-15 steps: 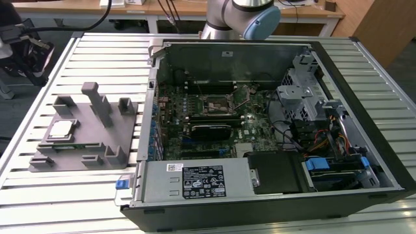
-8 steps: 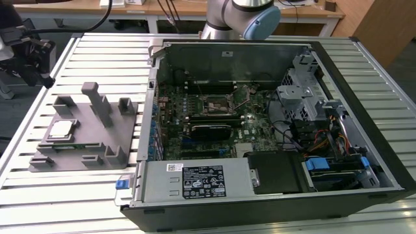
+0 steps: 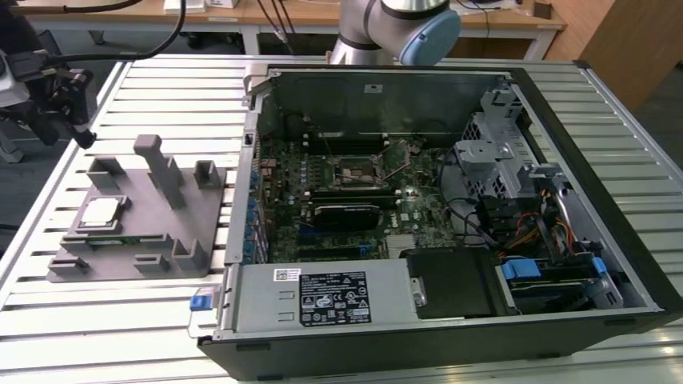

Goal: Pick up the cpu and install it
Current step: 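Pick up the cpu and move it towards the insertion slot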

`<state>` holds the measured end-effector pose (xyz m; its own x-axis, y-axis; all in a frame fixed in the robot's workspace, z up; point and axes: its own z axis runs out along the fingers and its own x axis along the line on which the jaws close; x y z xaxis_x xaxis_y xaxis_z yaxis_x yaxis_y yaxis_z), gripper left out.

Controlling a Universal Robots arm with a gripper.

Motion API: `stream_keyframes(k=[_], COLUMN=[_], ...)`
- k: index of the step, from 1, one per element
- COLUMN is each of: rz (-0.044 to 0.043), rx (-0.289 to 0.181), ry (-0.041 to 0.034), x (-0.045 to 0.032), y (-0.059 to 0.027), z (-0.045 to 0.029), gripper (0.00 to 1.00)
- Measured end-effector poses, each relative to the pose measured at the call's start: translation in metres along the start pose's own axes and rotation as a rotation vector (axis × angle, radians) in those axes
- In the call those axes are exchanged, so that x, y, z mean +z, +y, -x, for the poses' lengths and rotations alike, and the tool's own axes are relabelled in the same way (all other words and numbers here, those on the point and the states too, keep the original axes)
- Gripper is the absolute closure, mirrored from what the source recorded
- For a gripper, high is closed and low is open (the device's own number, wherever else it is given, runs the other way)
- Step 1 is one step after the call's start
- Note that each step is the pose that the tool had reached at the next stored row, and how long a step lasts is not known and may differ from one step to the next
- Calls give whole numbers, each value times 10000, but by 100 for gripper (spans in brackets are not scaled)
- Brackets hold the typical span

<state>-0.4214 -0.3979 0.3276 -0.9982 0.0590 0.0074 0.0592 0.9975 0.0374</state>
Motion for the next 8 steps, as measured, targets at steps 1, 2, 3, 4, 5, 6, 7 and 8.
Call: stream_keyframes(k=[1, 2, 3, 4, 5, 6, 7, 8], rz=[-7, -14, -21, -23, -23, -24, -26, -25], rx=[-84, -174, -261, -329, -383, -419, -447, -472], ry=[17, 35, 51, 58, 60, 63, 66, 66], x=[7, 15, 22, 32, 42, 51, 60, 70], y=[0, 0, -1, -2, -3, -3, -4, -4], z=[0, 1, 1, 0, -3, -8, -15, -21], gripper=[53, 51, 51, 51, 45, 45, 45, 45])
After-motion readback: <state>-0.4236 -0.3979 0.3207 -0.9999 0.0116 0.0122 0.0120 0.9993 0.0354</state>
